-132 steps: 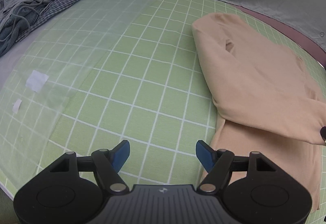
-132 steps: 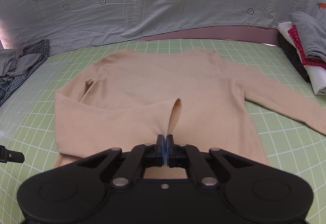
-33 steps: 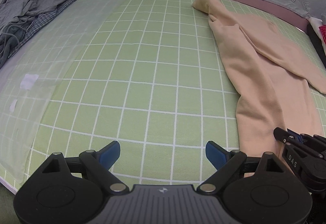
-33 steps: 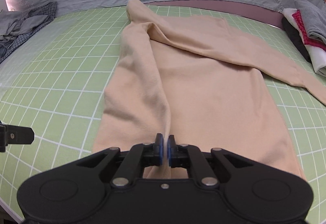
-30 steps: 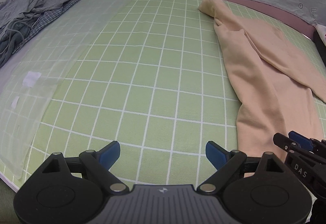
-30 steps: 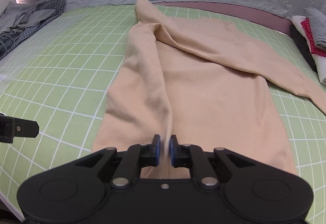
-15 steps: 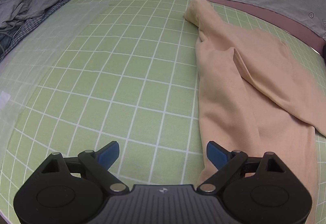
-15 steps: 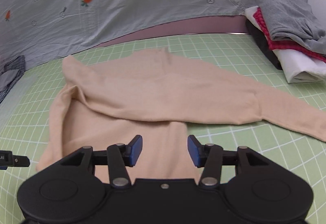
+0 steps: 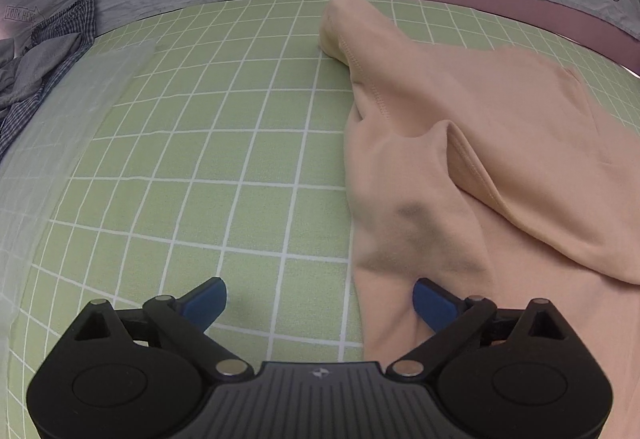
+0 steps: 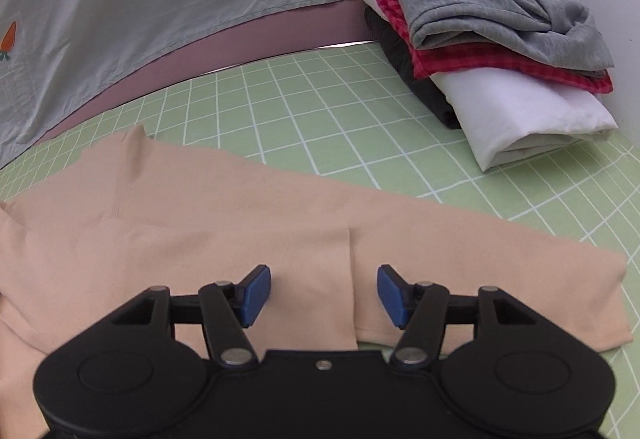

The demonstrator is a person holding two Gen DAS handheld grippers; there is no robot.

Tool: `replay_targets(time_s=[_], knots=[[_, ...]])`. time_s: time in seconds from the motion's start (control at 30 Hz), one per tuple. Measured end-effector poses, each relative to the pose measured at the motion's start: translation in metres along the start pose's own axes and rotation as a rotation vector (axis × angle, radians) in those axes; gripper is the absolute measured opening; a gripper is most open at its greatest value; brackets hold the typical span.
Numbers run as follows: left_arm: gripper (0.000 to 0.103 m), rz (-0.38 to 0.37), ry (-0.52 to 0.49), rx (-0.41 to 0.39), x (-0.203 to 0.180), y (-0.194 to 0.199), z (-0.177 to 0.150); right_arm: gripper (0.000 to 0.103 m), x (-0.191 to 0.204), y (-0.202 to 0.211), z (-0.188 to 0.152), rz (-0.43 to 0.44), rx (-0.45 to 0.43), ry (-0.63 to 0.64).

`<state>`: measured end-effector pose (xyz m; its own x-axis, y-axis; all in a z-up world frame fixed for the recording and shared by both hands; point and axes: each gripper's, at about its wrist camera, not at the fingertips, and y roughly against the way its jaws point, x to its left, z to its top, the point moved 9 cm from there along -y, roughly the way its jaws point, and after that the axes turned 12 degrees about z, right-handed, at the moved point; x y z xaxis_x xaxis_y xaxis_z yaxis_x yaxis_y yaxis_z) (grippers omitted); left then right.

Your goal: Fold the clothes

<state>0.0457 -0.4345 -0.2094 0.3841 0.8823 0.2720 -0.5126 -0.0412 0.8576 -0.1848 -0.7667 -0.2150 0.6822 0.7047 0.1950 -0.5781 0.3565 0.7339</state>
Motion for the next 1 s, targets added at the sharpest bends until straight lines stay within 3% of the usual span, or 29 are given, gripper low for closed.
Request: replay_targets(time_s=[0.13, 0.2, 0.27, 0.33, 0.37, 0.43, 0.53, 0.63, 0.8, 0.87, 1.0], knots=[[0.101, 0.014, -0.008, -0.006, -0.003, -0.004, 0.009, 0.057, 0.004, -0.005, 0.003, 0.010, 0.003, 0.020], [0.103, 0.023, -0.009, -0.006, -0.005, -0.006, 0.012, 0.046, 0.007, -0.007, 0.005, 0.036, 0.005, 0.032], [0.103, 0.025, -0.009, -0.007, -0.005, -0.006, 0.012, 0.019, 0.010, -0.007, 0.009, 0.057, 0.006, 0.052], [0.103, 0.023, -0.009, -0.008, -0.005, -0.007, 0.012, 0.005, 0.011, -0.006, 0.016, 0.072, -0.004, 0.061], [0.103, 0.023, -0.009, -0.008, -0.005, -0.007, 0.012, 0.003, 0.010, -0.004, 0.022, 0.079, -0.017, 0.057], [0.103, 0.018, -0.004, -0.007, -0.004, -0.008, 0.011, 0.003, 0.008, 0.003, 0.035, 0.088, -0.055, 0.048], [0.103, 0.009, 0.005, -0.004, -0.003, -0.009, 0.010, 0.003, -0.007, 0.028, 0.069, 0.059, -0.185, 0.014], [0.103, 0.002, 0.012, -0.001, -0.002, -0.011, 0.010, 0.003, -0.032, 0.045, 0.095, -0.051, -0.291, -0.028], [0.103, -0.009, 0.005, 0.002, 0.003, -0.011, 0.018, 0.010, -0.053, 0.017, 0.089, -0.126, -0.179, -0.031], [0.103, -0.026, 0.036, -0.005, 0.010, -0.010, 0.026, 0.033, -0.051, 0.011, 0.079, -0.141, -0.146, -0.014], [0.102, -0.076, 0.087, -0.020, 0.009, -0.015, 0.052, 0.038, -0.052, 0.004, 0.054, -0.127, -0.098, -0.074]])
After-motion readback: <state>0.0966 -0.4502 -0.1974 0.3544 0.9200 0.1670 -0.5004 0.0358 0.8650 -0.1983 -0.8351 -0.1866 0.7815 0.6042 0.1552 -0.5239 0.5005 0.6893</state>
